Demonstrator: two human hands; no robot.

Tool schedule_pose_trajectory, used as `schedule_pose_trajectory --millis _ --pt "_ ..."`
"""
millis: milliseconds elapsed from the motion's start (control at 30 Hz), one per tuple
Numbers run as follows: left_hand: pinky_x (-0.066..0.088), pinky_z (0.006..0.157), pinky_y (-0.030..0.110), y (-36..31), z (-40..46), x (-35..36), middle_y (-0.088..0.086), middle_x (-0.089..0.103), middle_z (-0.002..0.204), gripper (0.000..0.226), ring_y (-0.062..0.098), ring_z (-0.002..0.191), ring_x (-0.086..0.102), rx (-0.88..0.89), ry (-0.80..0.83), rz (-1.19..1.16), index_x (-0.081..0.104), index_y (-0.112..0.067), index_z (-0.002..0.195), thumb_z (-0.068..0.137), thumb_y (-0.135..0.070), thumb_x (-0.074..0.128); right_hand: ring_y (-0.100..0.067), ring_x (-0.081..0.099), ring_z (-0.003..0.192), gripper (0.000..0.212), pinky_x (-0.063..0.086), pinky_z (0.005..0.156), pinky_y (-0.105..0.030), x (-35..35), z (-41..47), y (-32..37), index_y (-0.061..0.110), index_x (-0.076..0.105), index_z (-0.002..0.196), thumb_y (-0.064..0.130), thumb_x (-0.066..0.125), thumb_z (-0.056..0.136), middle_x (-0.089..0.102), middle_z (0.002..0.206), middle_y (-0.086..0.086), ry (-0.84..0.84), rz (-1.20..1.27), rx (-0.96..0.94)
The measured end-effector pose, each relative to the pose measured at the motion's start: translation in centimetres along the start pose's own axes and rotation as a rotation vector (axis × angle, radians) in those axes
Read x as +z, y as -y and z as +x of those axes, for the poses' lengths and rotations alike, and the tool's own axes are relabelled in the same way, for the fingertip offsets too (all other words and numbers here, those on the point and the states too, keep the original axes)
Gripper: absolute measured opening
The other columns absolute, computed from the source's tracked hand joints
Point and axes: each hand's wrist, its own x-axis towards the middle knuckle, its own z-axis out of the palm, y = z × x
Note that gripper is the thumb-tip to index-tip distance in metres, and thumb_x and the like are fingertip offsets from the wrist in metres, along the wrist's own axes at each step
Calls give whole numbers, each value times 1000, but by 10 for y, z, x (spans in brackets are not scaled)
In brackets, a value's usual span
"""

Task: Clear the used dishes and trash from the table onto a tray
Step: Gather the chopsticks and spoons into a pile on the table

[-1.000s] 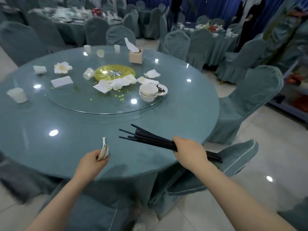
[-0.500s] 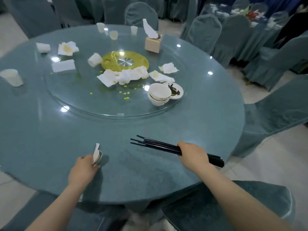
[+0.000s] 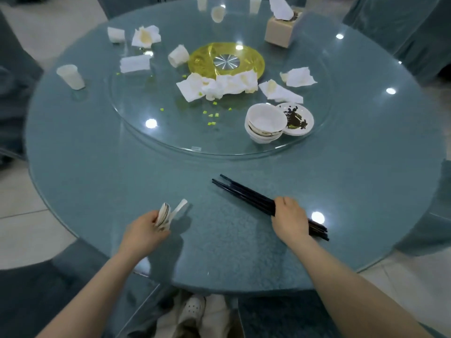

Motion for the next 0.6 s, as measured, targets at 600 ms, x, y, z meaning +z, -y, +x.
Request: schedule_pose_trajectory --millis 600 --pt "51 74 38 -68 -34 9 -2 66 88 21 21 80 62 273 96 -30 61 -20 96 76 -21 69 -17 49 118 40 35 101 -27 -44 -21 80 17 50 135 27 49 97 54 129 0 138 485 -411"
